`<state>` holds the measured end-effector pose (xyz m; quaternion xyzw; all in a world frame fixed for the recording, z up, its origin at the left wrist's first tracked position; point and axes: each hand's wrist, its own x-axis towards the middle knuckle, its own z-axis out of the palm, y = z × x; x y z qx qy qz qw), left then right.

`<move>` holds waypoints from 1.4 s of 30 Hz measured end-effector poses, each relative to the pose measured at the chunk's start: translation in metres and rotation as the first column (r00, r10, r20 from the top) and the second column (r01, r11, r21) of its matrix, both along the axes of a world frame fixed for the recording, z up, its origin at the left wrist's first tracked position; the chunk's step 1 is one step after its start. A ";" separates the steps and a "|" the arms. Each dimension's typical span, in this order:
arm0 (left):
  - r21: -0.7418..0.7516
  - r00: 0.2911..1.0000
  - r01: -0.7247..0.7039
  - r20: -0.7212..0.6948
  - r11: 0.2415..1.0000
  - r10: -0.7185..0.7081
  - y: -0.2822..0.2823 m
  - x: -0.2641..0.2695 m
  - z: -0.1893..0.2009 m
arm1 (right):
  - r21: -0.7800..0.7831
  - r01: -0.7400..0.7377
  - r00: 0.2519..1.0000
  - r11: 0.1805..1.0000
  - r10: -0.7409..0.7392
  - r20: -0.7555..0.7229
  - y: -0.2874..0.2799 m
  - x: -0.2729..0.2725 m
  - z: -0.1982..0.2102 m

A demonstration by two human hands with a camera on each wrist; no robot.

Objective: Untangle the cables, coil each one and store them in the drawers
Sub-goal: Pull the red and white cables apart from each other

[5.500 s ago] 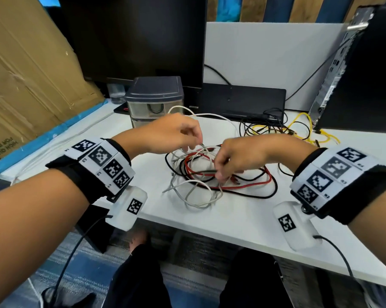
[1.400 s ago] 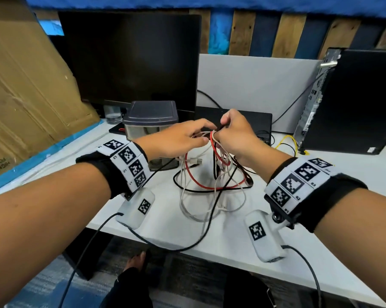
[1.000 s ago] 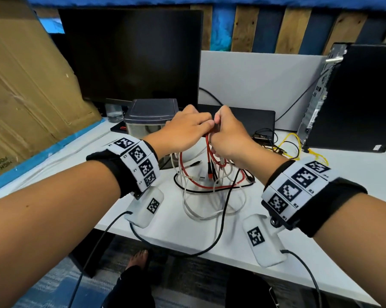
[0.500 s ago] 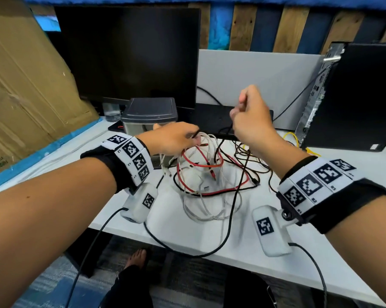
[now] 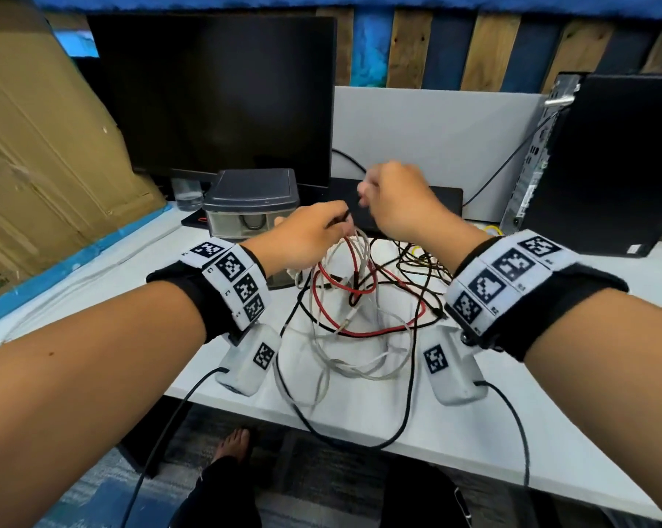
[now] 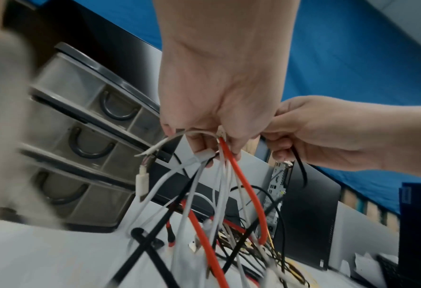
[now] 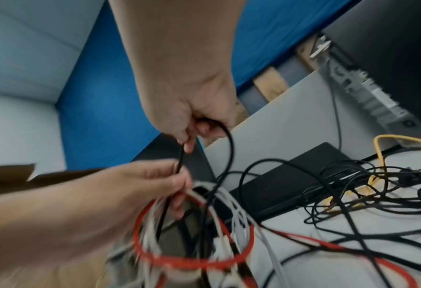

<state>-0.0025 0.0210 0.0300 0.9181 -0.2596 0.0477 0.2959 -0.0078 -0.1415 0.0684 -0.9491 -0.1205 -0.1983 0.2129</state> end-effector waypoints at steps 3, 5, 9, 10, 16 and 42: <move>-0.006 0.995 -0.021 -0.093 1.000 0.021 0.007 0.002 -0.005 | 0.491 0.149 0.964 0.859 -0.237 0.123 -0.015 0.019 0.015; -0.015 0.994 -0.026 -0.109 1.000 0.024 0.010 0.003 -0.009 | 0.542 0.209 0.921 0.814 -0.350 0.169 -0.028 0.025 0.017; -0.076 0.994 -0.029 -0.106 0.997 0.021 0.006 0.004 -0.009 | -0.002 0.096 0.958 0.995 -0.092 0.270 -0.023 0.011 0.000; -0.093 0.994 -0.025 -0.104 0.995 0.016 0.003 0.004 -0.007 | -0.180 0.037 0.964 0.983 0.012 0.267 -0.018 0.006 -0.006; -0.110 0.998 -0.051 -0.046 0.993 0.046 0.001 -0.001 0.002 | -0.401 0.006 0.981 0.916 0.073 0.181 -0.002 0.002 -0.020; -0.048 0.994 -0.043 -0.098 0.998 0.038 0.013 -0.002 -0.005 | 0.679 0.027 0.981 0.733 -0.152 0.125 -0.030 0.015 0.035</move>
